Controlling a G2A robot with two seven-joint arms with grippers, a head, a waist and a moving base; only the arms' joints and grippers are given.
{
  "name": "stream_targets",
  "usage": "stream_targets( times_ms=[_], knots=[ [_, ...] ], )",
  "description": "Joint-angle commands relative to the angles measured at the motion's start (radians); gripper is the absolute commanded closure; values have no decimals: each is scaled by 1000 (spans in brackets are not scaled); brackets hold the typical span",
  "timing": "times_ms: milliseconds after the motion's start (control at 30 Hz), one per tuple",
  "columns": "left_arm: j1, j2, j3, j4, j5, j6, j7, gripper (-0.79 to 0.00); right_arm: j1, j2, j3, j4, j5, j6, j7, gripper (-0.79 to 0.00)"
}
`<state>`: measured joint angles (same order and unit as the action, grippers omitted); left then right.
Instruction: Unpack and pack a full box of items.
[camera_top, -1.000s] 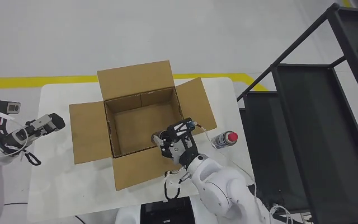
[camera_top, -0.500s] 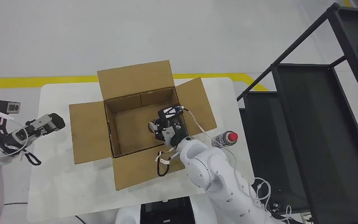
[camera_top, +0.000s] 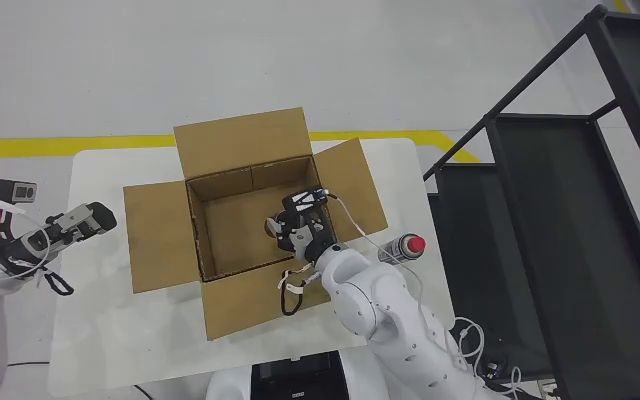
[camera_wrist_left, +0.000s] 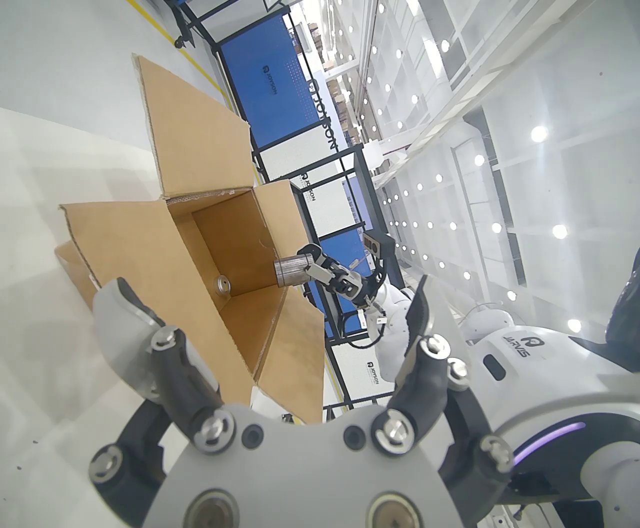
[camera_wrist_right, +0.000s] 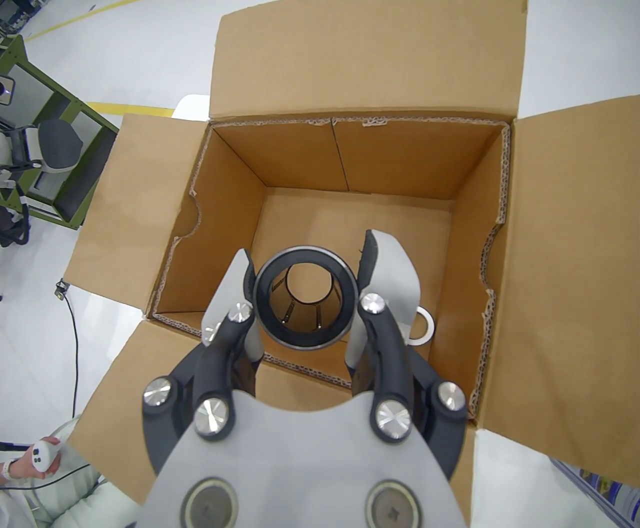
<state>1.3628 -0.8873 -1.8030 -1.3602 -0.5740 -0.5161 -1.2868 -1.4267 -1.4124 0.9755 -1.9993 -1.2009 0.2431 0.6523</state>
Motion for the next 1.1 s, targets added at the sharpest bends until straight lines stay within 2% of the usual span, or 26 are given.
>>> stream_targets(
  times_ms=[0, 133, 333, 633, 833, 1067],
  knots=[
    [0, 0, 0, 0, 0, 0, 0, -785, -1, 0, 1, 5, -1, -4, -6, 0],
    [0, 0, 0, 0, 0, 0, 0, -785, 51, -3, 5, 49, 6, -31, -5, 0],
    [0, 0, 0, 0, 0, 0, 0, -785, 216, -23, -17, 209, 35, -51, 46, 0],
    [0, 0, 0, 0, 0, 0, 0, -785, 427, -77, -144, 499, 134, -108, 52, 0],
    [0, 0, 0, 0, 0, 0, 0, -785, 518, -113, -218, 672, 170, -156, 30, 0],
    [0, 0, 0, 0, 0, 0, 0, -785, 580, -141, -264, 786, 144, -157, 14, 0]
  ],
)
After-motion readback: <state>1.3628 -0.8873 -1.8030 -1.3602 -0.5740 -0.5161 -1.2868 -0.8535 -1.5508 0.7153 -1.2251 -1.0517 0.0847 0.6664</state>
